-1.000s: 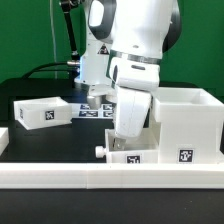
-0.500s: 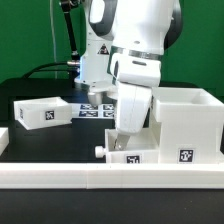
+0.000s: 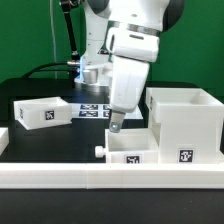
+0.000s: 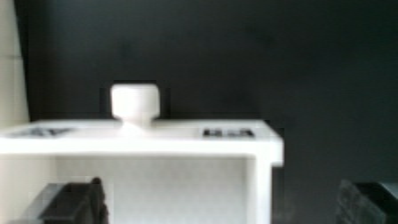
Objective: Assemble drawer
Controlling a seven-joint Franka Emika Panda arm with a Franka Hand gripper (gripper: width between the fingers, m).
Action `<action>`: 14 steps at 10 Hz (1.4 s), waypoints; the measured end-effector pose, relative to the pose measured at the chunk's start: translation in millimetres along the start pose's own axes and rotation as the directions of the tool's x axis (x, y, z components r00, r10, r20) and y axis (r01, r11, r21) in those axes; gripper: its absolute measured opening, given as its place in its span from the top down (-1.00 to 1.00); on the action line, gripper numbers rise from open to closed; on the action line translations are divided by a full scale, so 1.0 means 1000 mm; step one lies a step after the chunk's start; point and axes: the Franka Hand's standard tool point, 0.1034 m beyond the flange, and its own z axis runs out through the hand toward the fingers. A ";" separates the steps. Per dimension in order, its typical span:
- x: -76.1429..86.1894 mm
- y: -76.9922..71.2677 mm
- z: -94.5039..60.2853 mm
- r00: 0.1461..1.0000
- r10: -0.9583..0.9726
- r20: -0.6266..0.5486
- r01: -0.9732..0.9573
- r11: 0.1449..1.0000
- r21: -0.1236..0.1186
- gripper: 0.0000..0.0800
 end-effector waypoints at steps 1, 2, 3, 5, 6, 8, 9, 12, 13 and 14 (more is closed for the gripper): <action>-0.003 0.000 0.001 1.000 0.000 -0.001 0.000 1.000 0.000 -0.62; -0.002 0.000 0.001 1.000 -0.001 -0.002 0.001 1.000 0.001 -0.62; -0.010 0.000 0.004 0.999 -0.043 -0.018 0.043 0.999 0.001 -0.62; -0.040 0.003 0.018 0.993 -0.072 -0.092 0.073 0.997 0.012 -0.62; -0.048 0.004 0.022 0.989 -0.086 -0.123 0.088 0.996 0.014 -0.62; -0.066 0.000 0.027 0.977 -0.104 -0.187 0.110 0.994 0.021 -0.62; -0.069 -0.004 0.032 0.966 -0.123 -0.226 0.133 0.991 0.031 -0.62; -0.044 0.000 0.041 0.954 -0.155 -0.255 0.169 0.985 0.035 -0.62; -0.038 0.006 0.042 0.954 -0.152 -0.258 0.166 0.985 0.036 -0.62; -0.031 0.010 0.041 0.954 -0.145 -0.261 0.159 0.987 0.033 -0.62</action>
Offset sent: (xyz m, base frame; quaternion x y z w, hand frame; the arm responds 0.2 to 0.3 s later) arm 0.0107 -0.0097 -0.0154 0.0061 0.1396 -0.0152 0.9901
